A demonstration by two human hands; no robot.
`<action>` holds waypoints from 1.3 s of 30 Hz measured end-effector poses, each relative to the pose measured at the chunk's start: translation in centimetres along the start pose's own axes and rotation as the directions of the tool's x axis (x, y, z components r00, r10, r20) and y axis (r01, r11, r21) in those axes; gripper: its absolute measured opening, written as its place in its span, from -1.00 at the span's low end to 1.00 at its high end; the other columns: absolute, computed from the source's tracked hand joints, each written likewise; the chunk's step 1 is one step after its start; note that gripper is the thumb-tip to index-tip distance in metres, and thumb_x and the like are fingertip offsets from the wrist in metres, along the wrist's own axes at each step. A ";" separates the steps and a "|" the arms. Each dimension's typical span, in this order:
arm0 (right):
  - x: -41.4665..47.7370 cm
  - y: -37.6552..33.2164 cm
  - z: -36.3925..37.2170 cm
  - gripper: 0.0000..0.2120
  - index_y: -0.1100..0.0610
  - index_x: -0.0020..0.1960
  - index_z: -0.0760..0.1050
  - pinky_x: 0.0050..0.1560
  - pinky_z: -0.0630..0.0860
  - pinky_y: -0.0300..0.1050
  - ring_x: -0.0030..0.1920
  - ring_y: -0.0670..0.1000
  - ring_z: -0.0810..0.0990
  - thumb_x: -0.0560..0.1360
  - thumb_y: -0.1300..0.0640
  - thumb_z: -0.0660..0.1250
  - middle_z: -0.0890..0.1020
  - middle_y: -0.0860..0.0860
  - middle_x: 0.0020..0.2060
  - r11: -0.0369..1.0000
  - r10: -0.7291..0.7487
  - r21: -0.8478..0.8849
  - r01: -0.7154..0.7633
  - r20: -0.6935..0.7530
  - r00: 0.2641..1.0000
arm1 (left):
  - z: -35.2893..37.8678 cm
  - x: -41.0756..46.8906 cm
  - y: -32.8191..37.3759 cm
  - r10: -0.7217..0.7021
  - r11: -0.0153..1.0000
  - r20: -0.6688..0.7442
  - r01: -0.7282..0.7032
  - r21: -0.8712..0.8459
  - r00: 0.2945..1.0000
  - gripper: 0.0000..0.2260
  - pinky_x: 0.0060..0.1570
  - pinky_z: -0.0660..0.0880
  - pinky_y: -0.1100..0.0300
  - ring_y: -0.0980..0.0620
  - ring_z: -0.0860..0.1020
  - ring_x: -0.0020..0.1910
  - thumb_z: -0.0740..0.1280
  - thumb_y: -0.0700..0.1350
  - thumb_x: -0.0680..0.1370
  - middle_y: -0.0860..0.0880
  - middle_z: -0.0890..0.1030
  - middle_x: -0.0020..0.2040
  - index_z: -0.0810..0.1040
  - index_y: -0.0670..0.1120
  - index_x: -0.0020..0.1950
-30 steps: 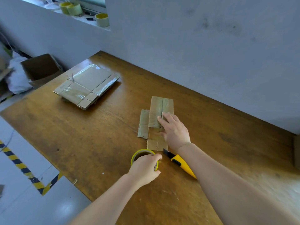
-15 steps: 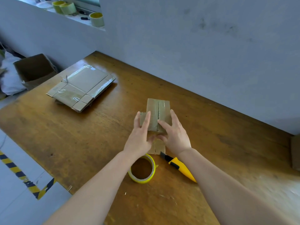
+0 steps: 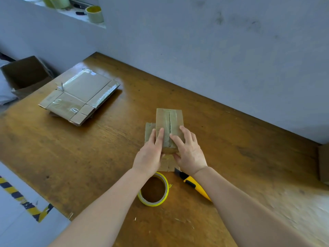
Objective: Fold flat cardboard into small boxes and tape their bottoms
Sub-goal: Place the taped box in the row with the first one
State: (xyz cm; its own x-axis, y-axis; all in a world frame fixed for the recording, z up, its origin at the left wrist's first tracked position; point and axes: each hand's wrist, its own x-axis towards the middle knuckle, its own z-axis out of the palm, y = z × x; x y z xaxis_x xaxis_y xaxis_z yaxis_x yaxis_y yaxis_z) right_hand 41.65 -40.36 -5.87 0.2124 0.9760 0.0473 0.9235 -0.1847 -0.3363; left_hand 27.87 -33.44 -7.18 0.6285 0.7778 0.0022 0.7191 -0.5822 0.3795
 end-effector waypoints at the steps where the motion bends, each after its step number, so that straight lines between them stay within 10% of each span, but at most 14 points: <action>1: 0.0 -0.1 0.0 -0.46 0.02 0.38 0.34 0.18 0.57 0.09 0.45 0.21 0.21 0.46 0.19 0.44 0.20 0.16 0.48 1.000 0.011 0.006 -0.011 -0.006 1.000 | 0.0 0.0 0.0 -0.001 1.000 0.000 0.001 -0.004 1.000 -0.22 0.22 0.48 0.03 -0.11 0.49 0.28 0.32 -0.07 0.57 -0.17 0.05 0.57 -0.17 -0.04 0.58; 7: 0.0 0.3 -1.7 -0.22 0.00 0.56 0.01 0.28 0.49 -0.06 0.41 0.03 0.33 0.48 0.04 0.37 0.08 -0.02 0.53 0.961 0.100 0.252 -0.117 0.080 0.992 | -0.7 0.2 0.2 -0.055 0.987 -0.051 0.047 -0.151 0.997 -0.23 0.28 0.44 -0.01 -0.11 0.46 0.32 0.37 -0.07 0.54 -0.10 0.18 0.55 -0.07 -0.02 0.58; 11: 0.9 -0.4 -3.5 -0.40 -0.05 0.58 0.03 0.43 0.24 0.03 0.49 0.04 0.24 0.61 -0.15 0.13 0.19 -0.02 0.55 0.569 0.463 0.661 -0.490 0.235 0.855 | -2.3 0.5 0.2 -0.195 0.900 -0.156 0.113 -0.422 0.968 -0.22 0.25 0.42 0.13 -0.05 0.45 0.30 0.44 -0.14 0.49 -0.06 0.41 0.41 0.05 -0.02 0.57; 15: 1.6 0.0 -3.1 -0.31 0.08 0.55 0.18 0.48 0.18 0.05 0.47 0.13 0.29 0.58 -0.33 -0.01 0.31 0.07 0.49 0.281 0.558 0.684 -0.674 0.455 0.694 | -4.0 0.8 0.1 -0.384 0.669 -0.086 0.213 -0.712 0.919 -0.21 0.21 0.35 0.25 0.04 0.46 0.29 0.48 -0.12 0.45 0.01 0.48 0.34 0.11 0.02 0.57; 21: 1.5 -0.6 -3.6 -0.45 0.13 0.38 0.38 0.23 0.52 0.16 0.17 0.12 0.56 0.49 -0.06 0.42 0.57 0.10 0.20 0.020 0.593 0.845 -0.535 0.420 0.686 | -3.8 0.3 -0.7 -0.379 0.334 0.078 0.215 -0.918 0.922 -0.24 0.04 0.61 0.02 0.02 0.53 0.19 0.47 -0.26 0.44 0.02 0.45 0.31 0.19 0.10 0.53; 27: 1.4 -1.3 -5.5 -0.60 0.08 0.35 0.38 -0.07 0.49 -0.22 0.12 -0.03 0.48 0.54 0.14 0.37 0.52 -0.02 0.21 0.420 0.653 0.803 -0.423 0.056 0.755 | -3.4 0.5 -0.3 -0.376 0.420 0.228 0.385 -0.822 0.898 -0.26 0.22 0.42 0.07 -0.02 0.42 0.28 0.50 -0.09 0.44 -0.03 0.41 0.35 0.18 0.04 0.52; 32: -0.2 -2.3 -6.1 -0.65 0.05 0.35 0.42 -0.24 0.52 -0.24 -0.07 -0.05 0.56 0.57 0.11 0.31 0.62 0.00 0.09 0.759 0.577 0.509 -0.407 -0.235 0.782 | -4.7 0.6 2.5 -0.322 0.738 0.076 0.300 -0.604 0.944 -0.30 0.44 0.18 -0.07 -0.03 0.08 0.50 0.35 -0.20 0.47 -0.01 0.15 0.52 0.13 0.05 0.54; 36: -1.7 -3.2 -5.9 -0.71 0.03 0.28 0.49 -0.15 0.56 -0.18 -0.03 -0.03 0.61 0.57 0.09 0.31 0.65 -0.05 0.03 0.915 0.392 0.235 -0.328 -0.329 0.859 | -5.4 0.4 4.4 -0.194 0.587 0.185 0.265 -0.765 0.964 -0.60 0.37 0.26 0.08 -0.02 0.28 0.45 0.19 -0.08 0.62 0.01 0.33 0.48 0.34 0.03 0.47; 39: -2.3 -3.7 -5.4 -0.75 -0.04 0.22 0.54 -0.05 0.60 -0.11 -0.01 -0.07 0.60 0.55 0.04 0.33 0.65 -0.10 -0.01 0.954 0.266 0.186 -0.235 -0.163 0.950 | -5.5 0.3 5.0 -0.186 0.471 0.368 0.411 -0.780 0.911 -0.48 0.32 0.39 -0.02 -0.06 0.39 0.36 0.14 0.24 0.58 -0.02 0.42 0.40 0.37 0.00 0.45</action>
State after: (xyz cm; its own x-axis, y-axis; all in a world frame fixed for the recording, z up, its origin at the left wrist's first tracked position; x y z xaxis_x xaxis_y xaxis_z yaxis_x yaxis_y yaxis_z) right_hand 39.50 -42.53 0.30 0.4996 0.8593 0.1092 0.7715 -0.3841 -0.5073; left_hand 29.96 -34.82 -0.20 0.5481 0.7297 -0.4089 0.3657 0.2306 0.9017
